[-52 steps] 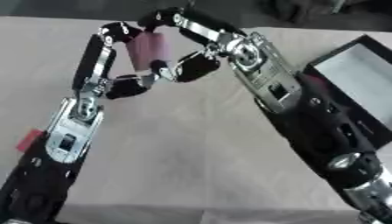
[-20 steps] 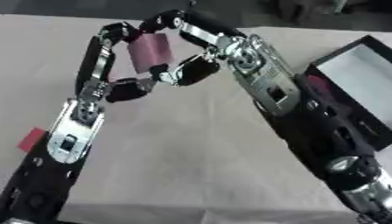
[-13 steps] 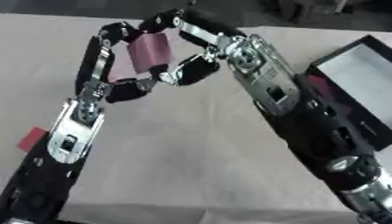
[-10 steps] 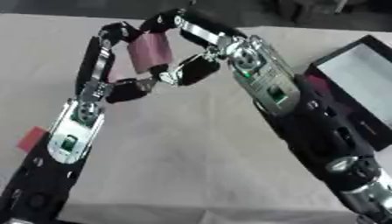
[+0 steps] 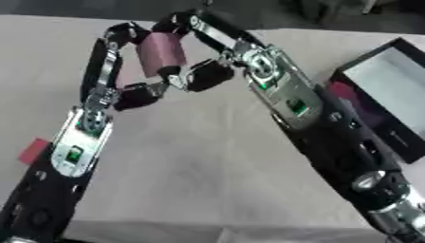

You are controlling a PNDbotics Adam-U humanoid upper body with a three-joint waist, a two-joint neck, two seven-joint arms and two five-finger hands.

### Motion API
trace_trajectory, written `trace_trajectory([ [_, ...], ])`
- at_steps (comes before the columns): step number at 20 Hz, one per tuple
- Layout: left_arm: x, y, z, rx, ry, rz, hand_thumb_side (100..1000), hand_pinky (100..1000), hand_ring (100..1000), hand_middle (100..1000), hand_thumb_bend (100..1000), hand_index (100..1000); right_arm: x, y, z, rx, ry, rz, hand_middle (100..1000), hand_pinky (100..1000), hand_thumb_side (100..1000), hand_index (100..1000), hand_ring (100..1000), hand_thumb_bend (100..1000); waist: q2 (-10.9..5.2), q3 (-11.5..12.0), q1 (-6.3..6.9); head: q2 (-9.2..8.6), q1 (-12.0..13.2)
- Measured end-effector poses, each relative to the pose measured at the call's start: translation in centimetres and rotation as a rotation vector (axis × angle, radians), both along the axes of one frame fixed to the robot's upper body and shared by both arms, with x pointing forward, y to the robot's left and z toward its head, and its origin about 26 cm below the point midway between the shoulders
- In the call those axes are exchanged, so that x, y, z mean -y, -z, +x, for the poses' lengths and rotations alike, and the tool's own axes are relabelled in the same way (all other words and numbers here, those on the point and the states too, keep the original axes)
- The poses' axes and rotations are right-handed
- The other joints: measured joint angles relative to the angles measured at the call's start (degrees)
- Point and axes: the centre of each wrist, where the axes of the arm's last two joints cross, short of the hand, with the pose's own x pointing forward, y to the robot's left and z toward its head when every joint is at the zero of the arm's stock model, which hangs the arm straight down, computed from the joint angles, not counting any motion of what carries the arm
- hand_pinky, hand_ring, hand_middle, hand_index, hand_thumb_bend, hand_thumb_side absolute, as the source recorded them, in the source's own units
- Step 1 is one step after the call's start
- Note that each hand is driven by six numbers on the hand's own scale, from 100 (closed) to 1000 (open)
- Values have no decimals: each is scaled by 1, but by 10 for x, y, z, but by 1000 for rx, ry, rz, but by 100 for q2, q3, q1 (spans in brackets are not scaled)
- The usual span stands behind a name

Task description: Pick up the objects with one hand, pass them to the other hand, and then place them into the box on the other side of the table.

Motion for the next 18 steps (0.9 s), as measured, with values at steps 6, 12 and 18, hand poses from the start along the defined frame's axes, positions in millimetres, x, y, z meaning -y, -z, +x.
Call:
trace_trajectory([
  [6,1,0,0,-20,-20,8,266,728,533,525,597,729,0,1,0,-25,4,21,494,956,100,552,740,100,0,-10,1,0,0],
  [12,3,0,0,-52,-41,66,283,752,576,594,778,830,3,1,2,-41,15,23,486,954,100,543,736,100,0,-10,1,0,-4],
  [18,3,0,0,-61,-62,164,263,756,588,606,840,858,7,1,4,-49,24,12,481,954,100,538,733,100,0,-10,1,0,-4],
])
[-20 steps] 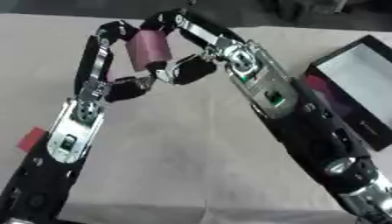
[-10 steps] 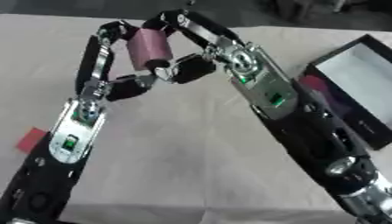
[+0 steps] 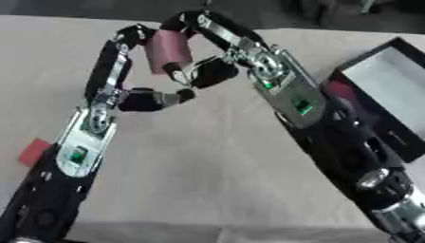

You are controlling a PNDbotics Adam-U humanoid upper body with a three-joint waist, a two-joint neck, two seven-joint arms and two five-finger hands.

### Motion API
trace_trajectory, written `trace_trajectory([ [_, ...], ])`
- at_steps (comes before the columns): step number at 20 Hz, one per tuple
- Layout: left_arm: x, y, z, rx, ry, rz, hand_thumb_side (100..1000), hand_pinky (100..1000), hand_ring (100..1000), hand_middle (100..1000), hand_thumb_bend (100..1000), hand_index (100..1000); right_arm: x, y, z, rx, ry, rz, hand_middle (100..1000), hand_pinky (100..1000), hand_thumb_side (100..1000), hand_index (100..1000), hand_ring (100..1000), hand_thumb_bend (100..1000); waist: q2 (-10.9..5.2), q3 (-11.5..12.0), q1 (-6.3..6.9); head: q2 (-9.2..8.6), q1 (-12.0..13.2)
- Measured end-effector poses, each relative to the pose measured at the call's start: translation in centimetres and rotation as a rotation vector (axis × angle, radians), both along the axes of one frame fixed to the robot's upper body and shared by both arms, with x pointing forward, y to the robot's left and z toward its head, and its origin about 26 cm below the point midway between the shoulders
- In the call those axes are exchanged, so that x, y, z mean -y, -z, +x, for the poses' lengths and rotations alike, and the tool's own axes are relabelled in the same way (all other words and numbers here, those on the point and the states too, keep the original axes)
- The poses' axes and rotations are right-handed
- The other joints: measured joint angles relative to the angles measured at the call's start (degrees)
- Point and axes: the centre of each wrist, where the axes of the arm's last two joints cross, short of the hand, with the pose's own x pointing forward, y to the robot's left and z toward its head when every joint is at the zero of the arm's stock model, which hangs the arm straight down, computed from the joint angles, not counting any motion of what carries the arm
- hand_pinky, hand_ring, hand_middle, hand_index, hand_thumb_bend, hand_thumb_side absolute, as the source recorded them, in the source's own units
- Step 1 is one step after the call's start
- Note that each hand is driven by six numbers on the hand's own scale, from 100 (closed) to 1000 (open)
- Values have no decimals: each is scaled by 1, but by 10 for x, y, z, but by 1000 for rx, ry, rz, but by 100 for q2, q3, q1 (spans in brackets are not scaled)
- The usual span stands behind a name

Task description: Pick up the objects with one hand, pass them to the other hand, and then place them into the box on the other side of the table.

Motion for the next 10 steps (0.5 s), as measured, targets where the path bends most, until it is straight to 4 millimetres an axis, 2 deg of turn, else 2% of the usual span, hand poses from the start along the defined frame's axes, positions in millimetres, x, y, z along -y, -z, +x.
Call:
trace_trajectory([
  [10,0,6,3,-53,-120,10,309,742,569,587,840,858,3,-6,-3,-5,-17,19,484,957,100,540,736,100,0,-31,-6,0,4],
])
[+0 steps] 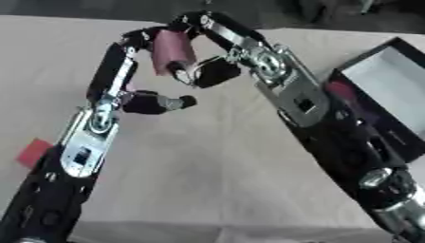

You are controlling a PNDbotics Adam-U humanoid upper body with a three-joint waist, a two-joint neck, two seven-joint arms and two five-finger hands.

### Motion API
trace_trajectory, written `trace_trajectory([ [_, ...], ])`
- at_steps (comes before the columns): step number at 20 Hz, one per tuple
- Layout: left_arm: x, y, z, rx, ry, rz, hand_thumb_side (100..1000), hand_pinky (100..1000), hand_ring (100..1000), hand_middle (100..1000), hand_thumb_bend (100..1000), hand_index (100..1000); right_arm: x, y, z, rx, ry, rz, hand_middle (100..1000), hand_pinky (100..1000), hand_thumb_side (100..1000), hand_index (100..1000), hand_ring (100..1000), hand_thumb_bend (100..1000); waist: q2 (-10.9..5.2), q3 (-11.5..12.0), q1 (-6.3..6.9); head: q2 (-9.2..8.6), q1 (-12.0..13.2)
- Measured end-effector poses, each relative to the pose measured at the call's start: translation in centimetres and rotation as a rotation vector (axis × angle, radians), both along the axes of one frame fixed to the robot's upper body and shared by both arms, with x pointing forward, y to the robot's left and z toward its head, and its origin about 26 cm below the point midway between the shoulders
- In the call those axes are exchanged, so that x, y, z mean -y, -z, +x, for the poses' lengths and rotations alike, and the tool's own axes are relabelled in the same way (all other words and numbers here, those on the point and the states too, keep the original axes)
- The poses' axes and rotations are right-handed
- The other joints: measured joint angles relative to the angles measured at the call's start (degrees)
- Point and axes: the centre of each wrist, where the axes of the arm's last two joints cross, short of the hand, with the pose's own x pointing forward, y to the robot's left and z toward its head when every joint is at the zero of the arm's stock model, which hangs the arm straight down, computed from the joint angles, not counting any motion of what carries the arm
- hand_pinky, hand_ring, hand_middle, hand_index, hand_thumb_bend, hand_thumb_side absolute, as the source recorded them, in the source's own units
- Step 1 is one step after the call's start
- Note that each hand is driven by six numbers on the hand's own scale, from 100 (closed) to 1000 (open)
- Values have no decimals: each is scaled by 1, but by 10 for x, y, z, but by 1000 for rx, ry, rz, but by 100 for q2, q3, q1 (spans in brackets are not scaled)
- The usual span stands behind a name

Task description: Pick up the objects with one hand, pass them to the other hand, and then place them into the box on the other side of the table.

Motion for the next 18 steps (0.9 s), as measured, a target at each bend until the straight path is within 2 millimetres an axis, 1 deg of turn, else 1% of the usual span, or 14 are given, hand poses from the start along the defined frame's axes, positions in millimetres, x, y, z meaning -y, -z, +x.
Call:
trace_trajectory([
  [5,-3,4,2,-16,-82,-43,313,736,561,577,843,854,5,-8,-6,-5,-18,30,486,960,100,541,738,100,0,-26,0,0,1],
  [12,-6,9,3,-34,-125,-72,325,734,558,574,840,850,18,-18,-11,-12,-15,74,488,962,100,544,740,100,0,-63,-1,0,1],
  [15,-7,10,3,-39,-134,-75,331,734,557,573,837,842,29,-26,-14,-8,-2,105,490,963,100,547,741,100,-1,-87,-1,0,-19],
  [18,-12,12,3,-41,-150,-81,335,732,554,570,831,831,46,-31,-15,-7,33,146,493,965,100,549,743,100,-2,-125,-3,0,-79],
])
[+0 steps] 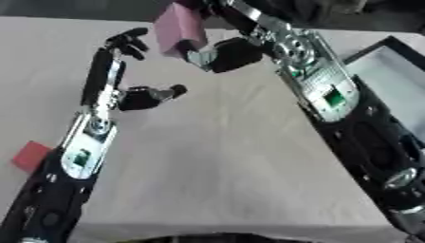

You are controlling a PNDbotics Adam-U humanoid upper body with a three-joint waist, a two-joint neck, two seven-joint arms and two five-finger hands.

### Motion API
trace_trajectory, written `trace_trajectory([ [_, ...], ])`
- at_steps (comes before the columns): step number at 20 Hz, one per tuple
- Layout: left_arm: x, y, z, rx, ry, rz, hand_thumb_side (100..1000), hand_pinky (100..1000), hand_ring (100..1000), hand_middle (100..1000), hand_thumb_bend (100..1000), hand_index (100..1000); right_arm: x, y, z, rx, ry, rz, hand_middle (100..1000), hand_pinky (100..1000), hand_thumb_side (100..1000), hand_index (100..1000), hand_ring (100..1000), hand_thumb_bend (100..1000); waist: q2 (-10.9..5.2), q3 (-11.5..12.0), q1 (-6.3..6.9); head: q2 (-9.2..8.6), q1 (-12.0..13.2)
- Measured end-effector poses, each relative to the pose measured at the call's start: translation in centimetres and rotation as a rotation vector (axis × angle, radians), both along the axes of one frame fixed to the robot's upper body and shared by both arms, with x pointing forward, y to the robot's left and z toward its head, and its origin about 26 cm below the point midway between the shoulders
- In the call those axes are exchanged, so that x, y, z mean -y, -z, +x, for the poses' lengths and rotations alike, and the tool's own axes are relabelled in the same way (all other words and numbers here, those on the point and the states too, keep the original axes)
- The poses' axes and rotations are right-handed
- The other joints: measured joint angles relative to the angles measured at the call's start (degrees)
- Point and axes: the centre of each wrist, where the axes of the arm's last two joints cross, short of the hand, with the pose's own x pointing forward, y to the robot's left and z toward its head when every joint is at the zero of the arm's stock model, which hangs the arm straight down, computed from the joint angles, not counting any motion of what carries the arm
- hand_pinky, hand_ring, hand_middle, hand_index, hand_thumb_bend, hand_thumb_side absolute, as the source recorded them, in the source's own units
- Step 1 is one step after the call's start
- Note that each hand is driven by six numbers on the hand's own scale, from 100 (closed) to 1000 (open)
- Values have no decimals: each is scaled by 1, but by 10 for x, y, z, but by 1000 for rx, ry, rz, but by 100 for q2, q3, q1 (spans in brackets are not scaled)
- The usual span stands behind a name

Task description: Pick up the objects with one hand, pass them to the other hand, and then place them into the box on the other side of the table.

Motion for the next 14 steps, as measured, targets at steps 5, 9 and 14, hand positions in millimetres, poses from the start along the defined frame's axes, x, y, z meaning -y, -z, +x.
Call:
trace_trajectory([
  [5,-16,3,-1,0,-49,-1,338,731,552,568,811,813,36,-2,-1,-11,84,58,498,970,100,554,747,100,-2,-64,2,-1,-140],
  [9,-27,1,-2,8,-84,-5,338,733,553,569,795,806,67,2,0,-39,170,98,503,978,100,558,752,100,-4,-102,24,-8,-311],
  [14,-42,-3,-4,26,-130,-14,341,738,555,570,784,803,111,12,2,-82,307,143,506,981,100,561,754,100,-16,-132,60,-73,-495],
])
